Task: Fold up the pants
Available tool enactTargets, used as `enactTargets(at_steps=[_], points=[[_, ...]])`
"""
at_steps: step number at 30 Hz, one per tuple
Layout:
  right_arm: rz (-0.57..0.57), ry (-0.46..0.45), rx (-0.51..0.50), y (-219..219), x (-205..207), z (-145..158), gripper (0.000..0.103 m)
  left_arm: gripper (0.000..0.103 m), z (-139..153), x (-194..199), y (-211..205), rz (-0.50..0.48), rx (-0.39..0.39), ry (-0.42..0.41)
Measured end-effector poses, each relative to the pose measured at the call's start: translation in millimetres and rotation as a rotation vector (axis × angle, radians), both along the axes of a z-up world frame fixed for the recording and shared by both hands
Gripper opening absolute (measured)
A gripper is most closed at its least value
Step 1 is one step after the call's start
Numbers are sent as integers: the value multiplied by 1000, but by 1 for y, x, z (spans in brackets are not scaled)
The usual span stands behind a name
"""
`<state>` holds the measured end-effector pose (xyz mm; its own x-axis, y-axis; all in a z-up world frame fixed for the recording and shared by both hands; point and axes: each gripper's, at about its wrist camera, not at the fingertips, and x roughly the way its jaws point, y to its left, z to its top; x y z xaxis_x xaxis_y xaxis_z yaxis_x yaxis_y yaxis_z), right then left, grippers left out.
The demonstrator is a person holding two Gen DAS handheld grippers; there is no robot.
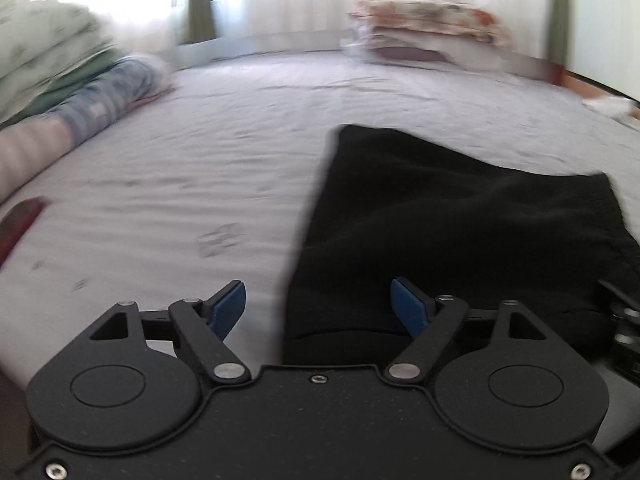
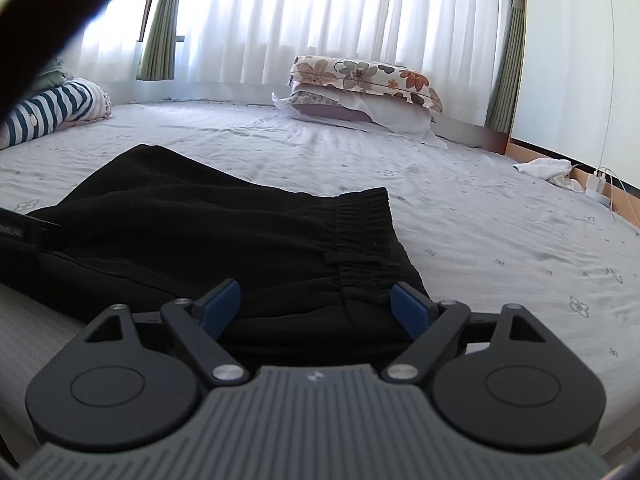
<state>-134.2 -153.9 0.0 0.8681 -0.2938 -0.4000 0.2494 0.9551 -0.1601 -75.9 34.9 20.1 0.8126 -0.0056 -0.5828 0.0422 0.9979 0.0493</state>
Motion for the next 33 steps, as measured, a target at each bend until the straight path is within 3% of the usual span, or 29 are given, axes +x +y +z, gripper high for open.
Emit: enactTargets(at_steps=[3, 6, 8, 10, 17, 24, 33], points=[[0, -1, 6, -2, -3, 4, 91, 79, 1, 4, 18, 118, 84, 4], [-6, -16, 52, -5, -10, 12, 92, 69, 7, 6, 36, 162, 53, 60], [-15, -20, 90, -7, -14, 18, 92, 70, 14, 1, 41, 126, -1, 78], [-31, -15, 120, -9, -16, 25, 94, 78, 23, -5, 37, 93, -40, 78], [-48, 52, 192, -14, -28, 36, 103, 93, 45, -30, -4, -82, -93, 128], [-71, 134, 229, -16, -33, 22, 103, 95, 27, -46, -42, -142, -5, 227], [-65, 170, 219, -9, -25, 13, 103, 96, 14, -43, -43, -141, -12, 257]])
